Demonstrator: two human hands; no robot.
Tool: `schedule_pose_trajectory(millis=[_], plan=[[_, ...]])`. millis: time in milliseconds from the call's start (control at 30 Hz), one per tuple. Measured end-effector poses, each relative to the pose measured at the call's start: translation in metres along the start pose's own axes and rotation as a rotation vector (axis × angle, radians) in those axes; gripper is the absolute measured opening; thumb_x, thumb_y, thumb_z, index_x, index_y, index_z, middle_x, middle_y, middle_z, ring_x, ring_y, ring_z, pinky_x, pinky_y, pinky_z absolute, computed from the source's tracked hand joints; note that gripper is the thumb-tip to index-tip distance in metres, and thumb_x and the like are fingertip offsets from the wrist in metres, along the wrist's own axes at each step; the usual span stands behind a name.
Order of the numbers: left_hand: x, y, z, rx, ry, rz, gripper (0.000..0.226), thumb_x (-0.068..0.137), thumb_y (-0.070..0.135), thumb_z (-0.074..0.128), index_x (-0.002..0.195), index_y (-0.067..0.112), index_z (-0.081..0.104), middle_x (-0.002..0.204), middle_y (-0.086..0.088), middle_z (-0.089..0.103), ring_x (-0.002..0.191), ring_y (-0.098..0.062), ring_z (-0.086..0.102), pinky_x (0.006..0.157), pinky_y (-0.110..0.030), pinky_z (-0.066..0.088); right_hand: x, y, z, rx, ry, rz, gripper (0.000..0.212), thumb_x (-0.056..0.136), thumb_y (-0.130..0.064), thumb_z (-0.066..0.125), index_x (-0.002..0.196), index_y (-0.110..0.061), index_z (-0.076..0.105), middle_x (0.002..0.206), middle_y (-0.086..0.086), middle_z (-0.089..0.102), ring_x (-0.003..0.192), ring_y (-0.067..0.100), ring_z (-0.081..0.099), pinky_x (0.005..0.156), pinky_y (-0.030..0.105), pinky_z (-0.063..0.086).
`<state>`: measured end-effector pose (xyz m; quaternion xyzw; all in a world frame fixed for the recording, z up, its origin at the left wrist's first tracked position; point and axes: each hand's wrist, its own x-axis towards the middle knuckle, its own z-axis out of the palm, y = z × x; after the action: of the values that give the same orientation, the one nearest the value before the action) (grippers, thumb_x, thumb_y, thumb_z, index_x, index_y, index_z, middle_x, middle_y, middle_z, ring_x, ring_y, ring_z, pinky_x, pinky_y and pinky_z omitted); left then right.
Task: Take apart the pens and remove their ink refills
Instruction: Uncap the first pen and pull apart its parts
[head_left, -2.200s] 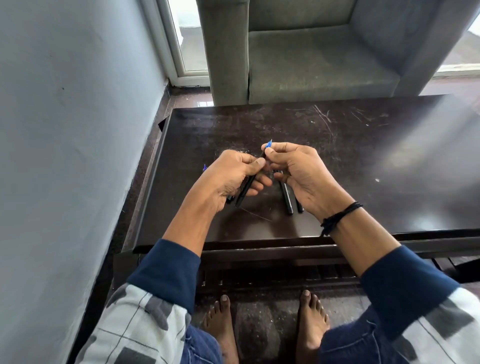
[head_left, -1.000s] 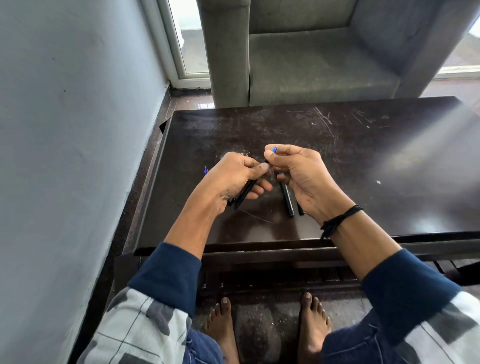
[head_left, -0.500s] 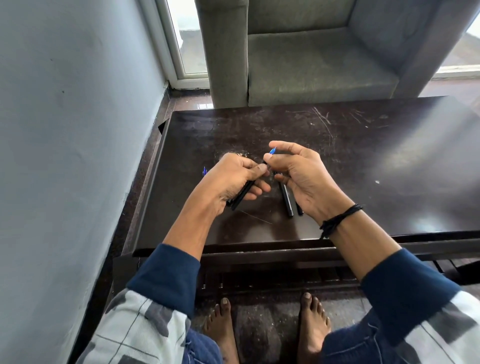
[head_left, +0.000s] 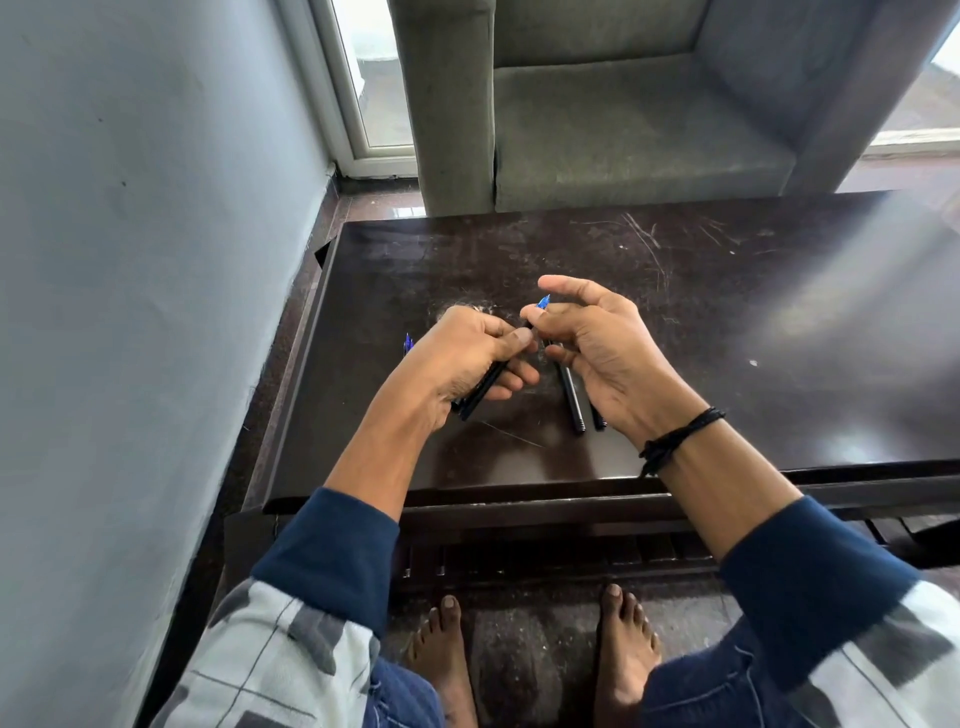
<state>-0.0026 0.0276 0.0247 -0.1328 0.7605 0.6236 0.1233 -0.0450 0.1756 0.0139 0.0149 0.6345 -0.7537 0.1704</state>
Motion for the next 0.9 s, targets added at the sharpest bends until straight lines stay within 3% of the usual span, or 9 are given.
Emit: schedule_pose_trajectory(millis=[100,267,400,600,667,767,900], plan=[[-0.0002,0.0003,-0.0005,0.001,0.007,-0.002,0.022,0.102,0.025,0.059,0.092,0.009,0.071,0.069,-0.004,0.075,0.056,-0.007,0.065,0.061,-0.021,0.057,-0.0005,-0.0021,0.0001,0.018,-0.018,0.003,0.038,0.090,0.002,0.068,0.122,-0.016,0.063,0.100,0.002,0.079,0.087,0.011,0.071,0.083,0.030,0.051],[-0.0004,0.0000,-0.0009,0.000,0.007,0.002,0.022,0.101,0.025,0.060,0.096,0.008,0.072,0.070,-0.004,0.075,0.058,-0.007,0.066,0.063,-0.022,0.058,-0.0008,0.0001,0.0020,-0.033,0.012,0.002,0.037,0.085,-0.014,0.080,0.119,-0.021,0.066,0.097,-0.002,0.075,0.083,0.011,0.067,0.083,0.033,0.052],[0.0004,-0.0004,-0.0007,0.015,0.000,-0.007,0.020,0.101,0.025,0.060,0.094,0.009,0.071,0.071,-0.004,0.075,0.058,-0.006,0.066,0.062,-0.021,0.057,0.0005,0.0013,0.0002,-0.022,0.032,-0.015,0.035,0.085,-0.004,0.077,0.117,-0.017,0.067,0.083,-0.005,0.075,0.082,0.010,0.069,0.078,0.028,0.051],[0.0005,-0.0002,-0.0027,0.031,0.018,0.000,0.020,0.101,0.024,0.060,0.095,0.008,0.072,0.074,-0.006,0.075,0.059,-0.008,0.065,0.061,-0.021,0.056,-0.0016,-0.0029,0.0000,0.063,0.003,-0.005,0.037,0.087,0.005,0.070,0.121,-0.010,0.064,0.097,0.010,0.076,0.084,0.014,0.073,0.069,0.020,0.055],[0.0006,-0.0007,-0.0031,0.031,0.021,0.004,0.021,0.101,0.023,0.060,0.094,0.008,0.072,0.072,-0.006,0.074,0.059,-0.008,0.064,0.060,-0.021,0.055,-0.0001,-0.0023,0.0005,0.040,0.007,0.005,0.034,0.086,-0.002,0.075,0.118,-0.011,0.066,0.100,0.010,0.076,0.082,0.012,0.070,0.072,0.022,0.054],[0.0005,-0.0009,-0.0031,0.048,0.023,0.007,0.021,0.101,0.023,0.060,0.095,0.007,0.072,0.071,-0.005,0.074,0.059,-0.008,0.064,0.059,-0.020,0.055,0.0032,0.0017,0.0005,-0.008,0.022,0.006,0.026,0.083,-0.011,0.081,0.107,-0.010,0.072,0.087,0.001,0.074,0.080,0.011,0.067,0.076,0.024,0.053],[0.0010,-0.0014,-0.0035,0.061,0.011,0.004,0.019,0.101,0.023,0.060,0.093,0.009,0.072,0.072,-0.005,0.075,0.059,-0.007,0.064,0.058,-0.018,0.055,0.0046,0.0017,-0.0018,-0.021,0.037,-0.010,0.016,0.084,0.003,0.075,0.097,-0.006,0.074,0.080,0.001,0.071,0.085,0.016,0.069,0.085,0.030,0.058]])
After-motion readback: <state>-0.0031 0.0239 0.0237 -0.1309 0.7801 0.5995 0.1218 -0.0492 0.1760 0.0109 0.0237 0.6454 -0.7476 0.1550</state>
